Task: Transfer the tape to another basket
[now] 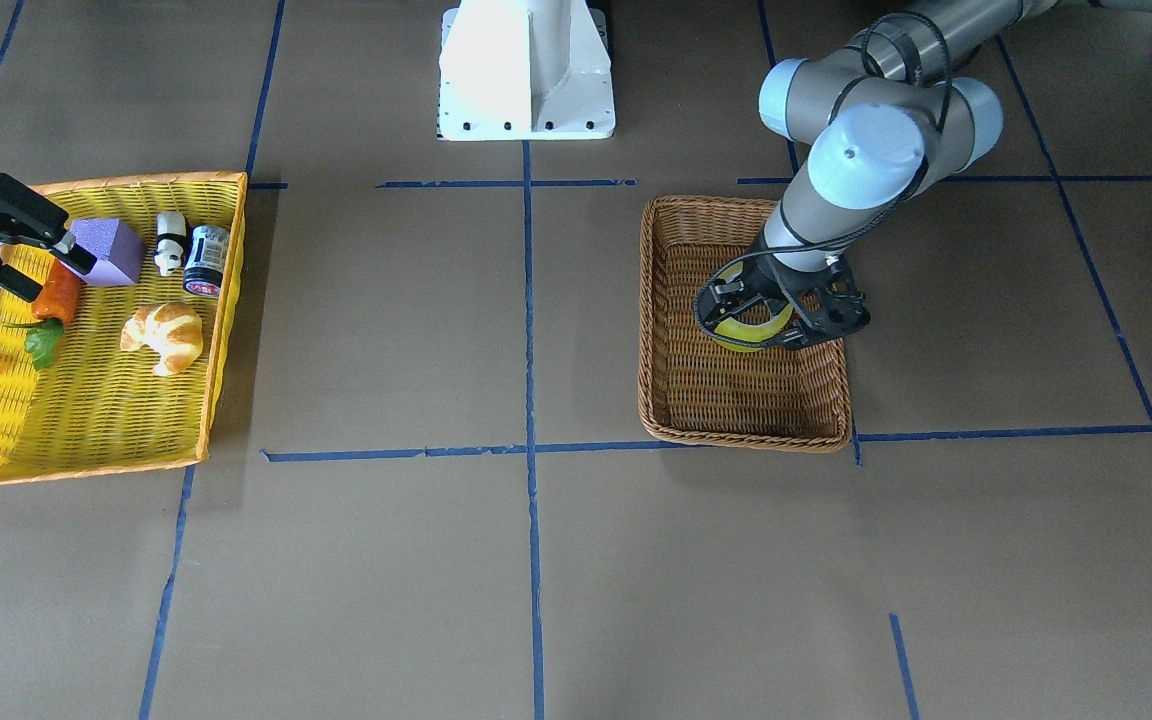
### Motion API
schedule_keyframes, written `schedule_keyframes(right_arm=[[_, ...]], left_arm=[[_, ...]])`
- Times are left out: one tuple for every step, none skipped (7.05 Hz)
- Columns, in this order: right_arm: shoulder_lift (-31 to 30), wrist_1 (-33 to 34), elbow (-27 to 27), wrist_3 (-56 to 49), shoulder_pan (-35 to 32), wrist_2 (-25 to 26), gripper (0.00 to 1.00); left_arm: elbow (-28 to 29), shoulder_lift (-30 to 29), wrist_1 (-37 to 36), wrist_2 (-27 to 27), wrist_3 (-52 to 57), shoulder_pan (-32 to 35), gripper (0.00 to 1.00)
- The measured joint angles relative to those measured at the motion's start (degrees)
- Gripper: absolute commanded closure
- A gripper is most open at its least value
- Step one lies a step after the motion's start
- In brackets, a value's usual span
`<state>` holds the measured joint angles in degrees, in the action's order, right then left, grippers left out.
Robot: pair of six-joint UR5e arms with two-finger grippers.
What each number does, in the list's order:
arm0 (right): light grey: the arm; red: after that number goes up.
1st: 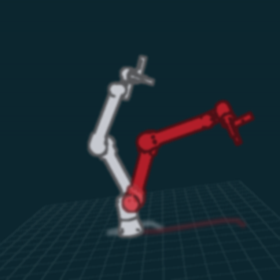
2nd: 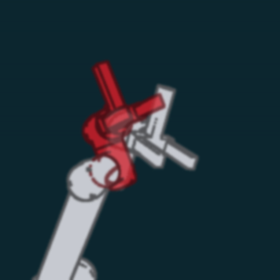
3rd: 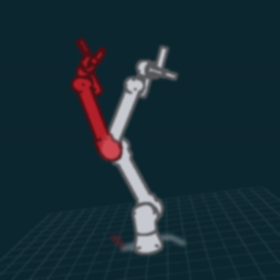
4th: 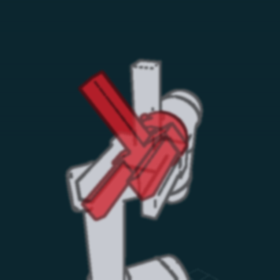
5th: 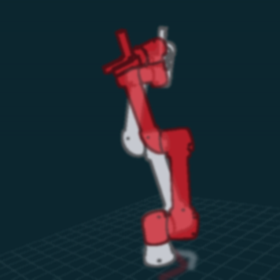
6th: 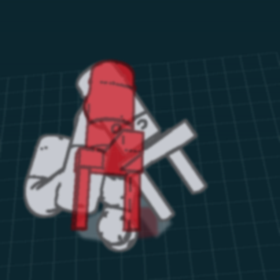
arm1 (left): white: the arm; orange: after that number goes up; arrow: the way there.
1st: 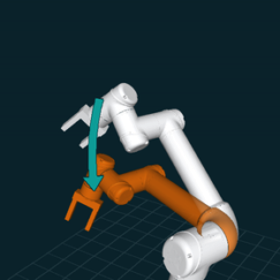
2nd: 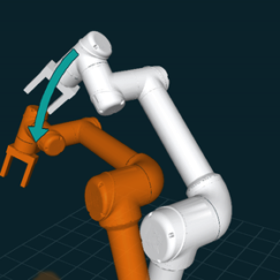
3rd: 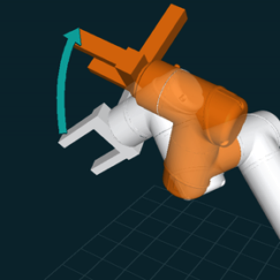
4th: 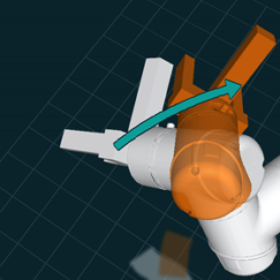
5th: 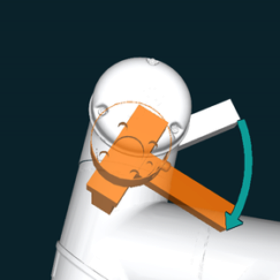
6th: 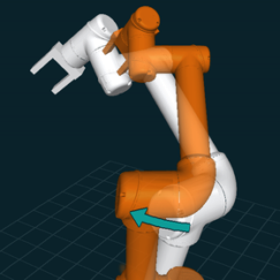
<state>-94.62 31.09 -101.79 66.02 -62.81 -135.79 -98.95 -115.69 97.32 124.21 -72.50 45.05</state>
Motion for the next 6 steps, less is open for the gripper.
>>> schedule_keyframes(right_arm=[[-1.0,2.8,0.0,-5.9,-1.2,-0.3,0.00],[-2.6,6.4,0.0,-14.2,-2.9,-0.8,0.00],[-4.8,10.5,0.0,-24.3,-5.7,-1.5,0.00],[-6.6,15.3,0.1,-34.4,-9.3,-3.1,0.00],[-8.0,20.4,0.2,-43.3,-12.9,-5.5,0.00],[-9.1,26.6,0.3,-52.5,-16.4,-7.0,0.00]], left_arm=[[-2.5,2.4,-0.8,2.6,7.2,4.6,0.00],[-4.4,6.0,-1.4,5.3,16.0,9.5,0.00],[-5.3,11.1,-1.7,7.7,27.7,15.4,0.00],[-5.1,16.2,-2.4,9.0,41.7,21.9,0.00],[-4.2,19.3,-4.2,9.5,54.5,27.5,0.00],[-3.0,21.3,-6.7,9.6,65.3,32.3,0.00]])
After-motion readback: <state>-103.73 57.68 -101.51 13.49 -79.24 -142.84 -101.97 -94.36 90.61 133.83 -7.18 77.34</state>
